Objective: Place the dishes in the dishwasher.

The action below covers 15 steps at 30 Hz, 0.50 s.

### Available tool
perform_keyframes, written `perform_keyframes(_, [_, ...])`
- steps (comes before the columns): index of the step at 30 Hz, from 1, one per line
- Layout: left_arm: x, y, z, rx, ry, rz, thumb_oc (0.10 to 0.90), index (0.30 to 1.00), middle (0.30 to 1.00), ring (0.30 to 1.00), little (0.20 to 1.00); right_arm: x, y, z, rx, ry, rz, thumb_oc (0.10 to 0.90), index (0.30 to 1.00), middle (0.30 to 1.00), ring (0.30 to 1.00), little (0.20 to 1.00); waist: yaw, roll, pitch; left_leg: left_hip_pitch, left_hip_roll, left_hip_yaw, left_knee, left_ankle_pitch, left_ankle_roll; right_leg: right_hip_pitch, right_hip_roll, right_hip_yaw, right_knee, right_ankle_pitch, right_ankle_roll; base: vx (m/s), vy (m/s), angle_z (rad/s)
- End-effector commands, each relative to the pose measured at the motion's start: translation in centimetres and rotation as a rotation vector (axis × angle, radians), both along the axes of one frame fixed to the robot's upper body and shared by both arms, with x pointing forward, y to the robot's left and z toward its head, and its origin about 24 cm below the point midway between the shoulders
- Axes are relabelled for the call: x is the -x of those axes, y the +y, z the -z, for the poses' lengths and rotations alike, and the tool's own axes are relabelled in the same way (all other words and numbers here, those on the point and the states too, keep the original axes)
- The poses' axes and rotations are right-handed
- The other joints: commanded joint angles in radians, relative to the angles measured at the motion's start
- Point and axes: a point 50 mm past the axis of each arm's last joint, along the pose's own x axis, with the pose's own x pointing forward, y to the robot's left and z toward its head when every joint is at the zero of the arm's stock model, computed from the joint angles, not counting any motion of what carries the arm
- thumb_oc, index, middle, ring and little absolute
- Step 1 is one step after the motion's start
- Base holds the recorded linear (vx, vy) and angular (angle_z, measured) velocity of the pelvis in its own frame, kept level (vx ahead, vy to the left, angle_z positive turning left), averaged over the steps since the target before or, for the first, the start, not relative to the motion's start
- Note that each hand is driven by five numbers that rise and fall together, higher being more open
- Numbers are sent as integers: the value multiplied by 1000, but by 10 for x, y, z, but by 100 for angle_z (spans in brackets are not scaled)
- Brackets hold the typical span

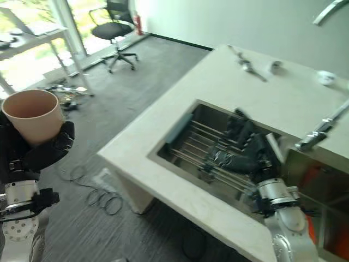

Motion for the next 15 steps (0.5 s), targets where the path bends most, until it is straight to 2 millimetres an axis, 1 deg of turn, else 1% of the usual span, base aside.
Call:
perform_keyframes(1, [8,1,-51,-37,-294,81,400,300,300,300,300,4,22,-33,33,-239,-91,800,900,900,900,900,-49,-13,-93,-3,53,-79,106,44,-56,-27,7,40,24,36,80,-48,556,137])
perform_keyframes(2, [7,-2,-50,-35,-287,99,400,300,300,300,300,1,28,-30,33,-235,-100,800,900,900,900,900,-34,-14,-91,-13,18,-83,106,3,-23,-35,-37,10,24,96,85,-58,457,58])
perform_keyframes(4, [6,-6,-50,-40,-283,111,400,300,300,300,300,0,33,-29,27,-240,-109,800,900,900,900,900,-20,-18,-94,-22,-27,-111,106,-31,-4,-37,-81,7,24,155,111,-13,501,53])
perform_keyframes(5, [5,-10,-53,-39,-284,140,400,300,300,300,300,1,37,-29,16,-251,-102,800,900,900,900,900,0,-26,-95,-34,-76,-140,106,-58,16,-32,-118,-4,24,216,131,60,449,64])
perform_keyframes(7, [5,-14,-56,-46,-288,163,400,300,300,300,300,3,40,-28,9,-248,-98,800,900,900,900,900,11,-27,-94,-43,-122,-172,106,-73,39,-19,-136,3,24,258,139,94,449,75])
perform_keyframes(8, [4,-16,-57,-46,-286,171,400,300,300,300,300,3,42,-27,7,-243,-100,800,900,900,900,900,10,-24,-94,-47,-136,-190,106,-76,48,-13,-129,20,24,268,137,94,427,91])
perform_keyframes(9, [0,-21,-58,-45,-285,185,400,300,300,300,300,3,44,-26,3,-234,-97,800,900,900,900,900,-6,-20,-95,-61,-159,-242,106,-85,62,-32,-97,82,24,267,128,72,327,136])
perform_keyframes(10, [-3,-24,-58,-44,-283,203,400,300,300,300,300,4,41,-25,3,-229,-84,800,900,900,900,900,-25,-18,-101,-79,-176,-283,106,-88,75,-52,-53,145,24,245,113,116,300,95])
perform_keyframes(11, [-10,-30,-58,-39,-278,245,400,300,300,300,300,6,36,-23,5,-222,-53,800,900,900,900,900,-59,-19,-115,-108,-204,-348,106,-85,92,-83,45,260,24,193,86,115,190,116])
perform_keyframes(12, [-12,-32,-58,-38,-277,248,400,300,300,300,300,6,35,-23,6,-220,-53,800,900,900,900,900,-67,-18,-119,-114,-208,-360,106,-84,94,-87,64,276,24,180,80,110,174,146])
perform_keyframes(14, [-14,-36,-57,-33,-276,261,400,300,300,300,300,6,31,-22,11,-212,-49,800,900,900,900,900,-86,-22,-128,-138,-231,-410,106,-73,102,-111,131,342,24,159,62,88,133,224])
perform_keyframes(15, [-14,-35,-55,-22,-274,262,400,300,300,300,300,6,28,-22,16,-211,-55,800,900,900,900,900,-89,-26,-130,-147,-243,-431,106,-68,106,-124,167,372,24,127,55,109,126,192])
